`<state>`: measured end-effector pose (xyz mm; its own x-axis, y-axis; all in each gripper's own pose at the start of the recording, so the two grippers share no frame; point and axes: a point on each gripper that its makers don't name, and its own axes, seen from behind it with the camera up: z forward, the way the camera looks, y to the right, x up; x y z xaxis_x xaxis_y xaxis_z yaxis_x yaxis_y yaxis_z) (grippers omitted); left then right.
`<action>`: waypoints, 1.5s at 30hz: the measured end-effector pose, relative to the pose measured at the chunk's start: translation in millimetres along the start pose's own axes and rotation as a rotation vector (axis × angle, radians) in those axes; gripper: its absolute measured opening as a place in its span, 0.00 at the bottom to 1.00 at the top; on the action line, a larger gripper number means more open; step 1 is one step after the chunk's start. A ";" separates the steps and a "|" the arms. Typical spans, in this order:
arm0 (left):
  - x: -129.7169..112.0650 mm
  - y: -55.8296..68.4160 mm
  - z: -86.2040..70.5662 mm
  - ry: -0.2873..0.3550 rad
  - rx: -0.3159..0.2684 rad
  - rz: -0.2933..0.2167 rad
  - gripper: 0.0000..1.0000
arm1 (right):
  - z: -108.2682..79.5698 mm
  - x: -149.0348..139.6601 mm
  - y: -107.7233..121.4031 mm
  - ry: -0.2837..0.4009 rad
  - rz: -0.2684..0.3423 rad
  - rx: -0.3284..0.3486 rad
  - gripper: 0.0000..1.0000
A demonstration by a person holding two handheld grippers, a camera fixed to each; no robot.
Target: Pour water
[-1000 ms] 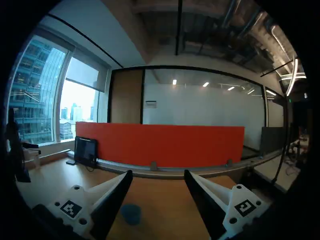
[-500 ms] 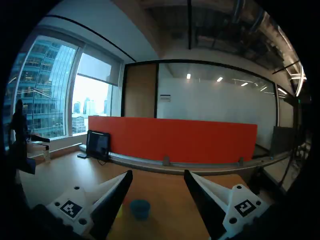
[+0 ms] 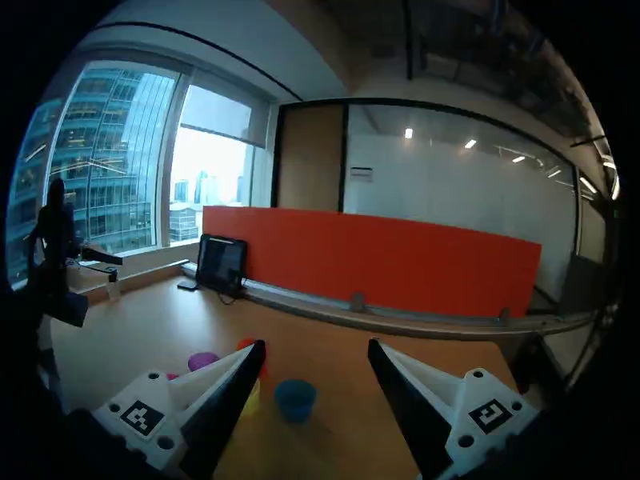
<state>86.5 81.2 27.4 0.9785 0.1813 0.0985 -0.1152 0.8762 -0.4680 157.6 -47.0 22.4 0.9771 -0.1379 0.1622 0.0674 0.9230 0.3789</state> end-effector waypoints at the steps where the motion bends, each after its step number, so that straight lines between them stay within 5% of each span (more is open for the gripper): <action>1: -0.4 0.4 0.6 -0.004 -0.003 0.002 0.99 | 0.2 -2.2 -1.4 -0.011 -0.002 0.011 0.99; 18: -1.8 11.1 16.7 -0.067 -0.104 -0.018 0.99 | 12.2 -31.9 -19.5 -0.188 -0.080 0.158 1.00; 33: -8.9 6.8 31.2 -0.122 -0.112 -0.003 0.99 | 28.3 -47.1 -21.3 -0.262 -0.103 0.218 1.00; 45: -13.9 19.3 43.7 -0.143 -0.148 0.006 0.99 | 53.7 -94.0 -13.8 -0.353 -0.121 0.242 1.00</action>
<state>63.2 115.2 55.4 0.9425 0.2567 0.2141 -0.0840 0.8018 -0.5916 53.9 -66.0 50.9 0.8334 -0.3926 0.3891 0.0864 0.7878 0.6098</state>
